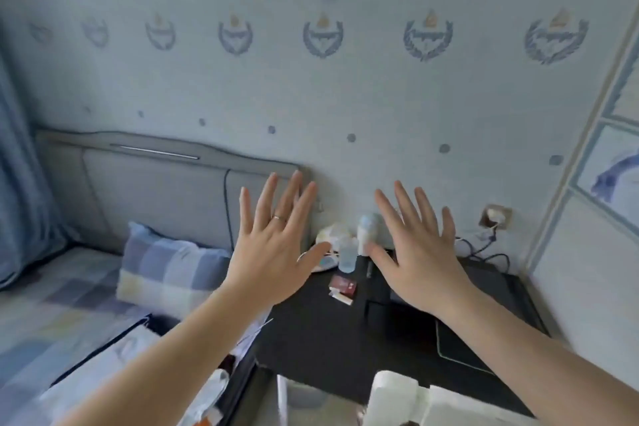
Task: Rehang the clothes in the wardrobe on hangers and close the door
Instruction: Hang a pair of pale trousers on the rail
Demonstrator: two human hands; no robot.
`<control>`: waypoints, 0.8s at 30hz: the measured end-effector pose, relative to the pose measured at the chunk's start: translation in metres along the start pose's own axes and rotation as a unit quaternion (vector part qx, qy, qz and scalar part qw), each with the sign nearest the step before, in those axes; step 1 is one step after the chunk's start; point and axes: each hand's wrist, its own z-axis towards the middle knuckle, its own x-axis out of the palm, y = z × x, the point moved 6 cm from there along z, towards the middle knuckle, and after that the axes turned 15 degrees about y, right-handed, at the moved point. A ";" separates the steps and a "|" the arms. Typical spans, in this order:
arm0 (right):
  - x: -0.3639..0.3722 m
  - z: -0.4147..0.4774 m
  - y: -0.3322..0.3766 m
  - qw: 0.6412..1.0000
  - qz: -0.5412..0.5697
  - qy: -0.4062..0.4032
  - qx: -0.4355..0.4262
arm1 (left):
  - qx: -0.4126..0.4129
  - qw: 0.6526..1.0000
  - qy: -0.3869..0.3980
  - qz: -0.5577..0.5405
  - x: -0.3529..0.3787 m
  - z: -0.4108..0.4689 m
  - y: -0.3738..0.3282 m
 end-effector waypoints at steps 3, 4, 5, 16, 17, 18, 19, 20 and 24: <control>0.061 0.024 0.077 0.997 0.012 0.055 -0.061 | -0.089 0.994 0.056 0.002 0.036 -0.069 0.071; 0.081 0.030 0.102 0.994 0.021 0.072 -0.083 | -0.117 0.990 0.073 0.001 0.047 -0.092 0.091; 0.100 0.035 0.125 0.990 0.030 0.089 -0.103 | -0.142 0.986 0.089 -0.001 0.057 -0.115 0.109; 0.283 0.090 0.317 0.933 0.027 0.254 -0.254 | -0.382 0.894 0.232 -0.026 0.158 -0.289 0.238; 0.298 0.098 0.329 0.926 0.026 0.267 -0.264 | -0.397 0.885 0.240 -0.030 0.167 -0.298 0.249; 0.312 0.107 0.340 0.919 0.025 0.282 -0.274 | -0.411 0.876 0.250 -0.032 0.176 -0.305 0.259; 0.326 0.117 0.350 0.912 0.023 0.296 -0.283 | -0.424 0.867 0.260 -0.032 0.186 -0.310 0.270; 0.339 0.127 0.359 0.906 0.019 0.306 -0.292 | -0.436 0.858 0.269 -0.035 0.196 -0.313 0.282; 0.385 0.183 0.381 0.882 0.006 0.357 -0.307 | -0.477 0.828 0.286 -0.071 0.236 -0.303 0.327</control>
